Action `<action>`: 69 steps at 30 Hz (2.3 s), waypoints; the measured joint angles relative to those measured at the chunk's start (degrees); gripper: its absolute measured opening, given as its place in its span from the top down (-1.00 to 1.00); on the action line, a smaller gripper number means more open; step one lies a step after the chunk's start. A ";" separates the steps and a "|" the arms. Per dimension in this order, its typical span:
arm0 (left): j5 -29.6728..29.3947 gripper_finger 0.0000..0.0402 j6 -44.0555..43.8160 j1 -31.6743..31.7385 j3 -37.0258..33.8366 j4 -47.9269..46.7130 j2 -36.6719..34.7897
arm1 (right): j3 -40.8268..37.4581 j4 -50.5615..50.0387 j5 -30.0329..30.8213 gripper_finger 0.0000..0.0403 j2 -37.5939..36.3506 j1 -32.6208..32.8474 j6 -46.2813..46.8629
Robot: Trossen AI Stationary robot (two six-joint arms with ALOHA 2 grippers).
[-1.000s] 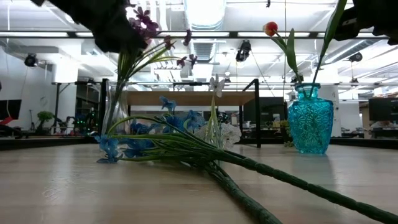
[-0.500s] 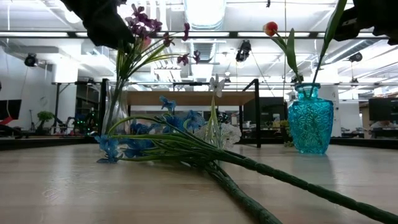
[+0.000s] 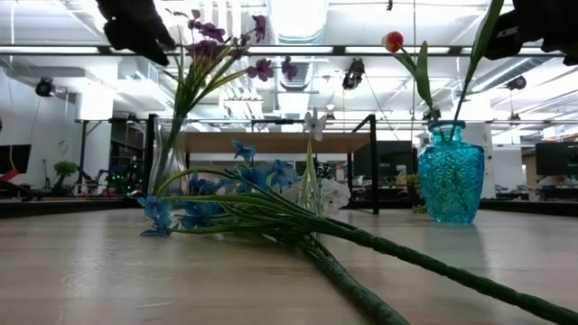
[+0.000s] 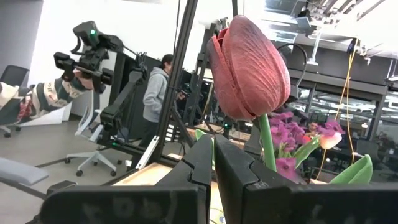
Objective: Pick and place flowers into a vace then onto a shelf
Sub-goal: Put the blue flower into the blue transparent vase
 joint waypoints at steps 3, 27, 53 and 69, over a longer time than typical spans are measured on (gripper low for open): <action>2.39 -0.42 -3.58 -0.35 0.91 -3.19 -0.02 | 0.00 -0.02 0.01 0.96 0.00 0.00 0.00; -12.75 -0.42 -3.22 -16.06 -16.73 12.71 -12.36 | 0.00 -0.07 0.02 0.96 0.00 0.00 0.00; -5.47 0.14 33.78 -14.80 -58.31 85.80 -30.84 | 0.00 0.48 0.02 0.96 0.00 0.01 -1.73; -7.02 0.99 38.56 -11.63 -60.89 76.09 -46.83 | 0.00 1.50 0.20 0.96 0.04 0.00 0.67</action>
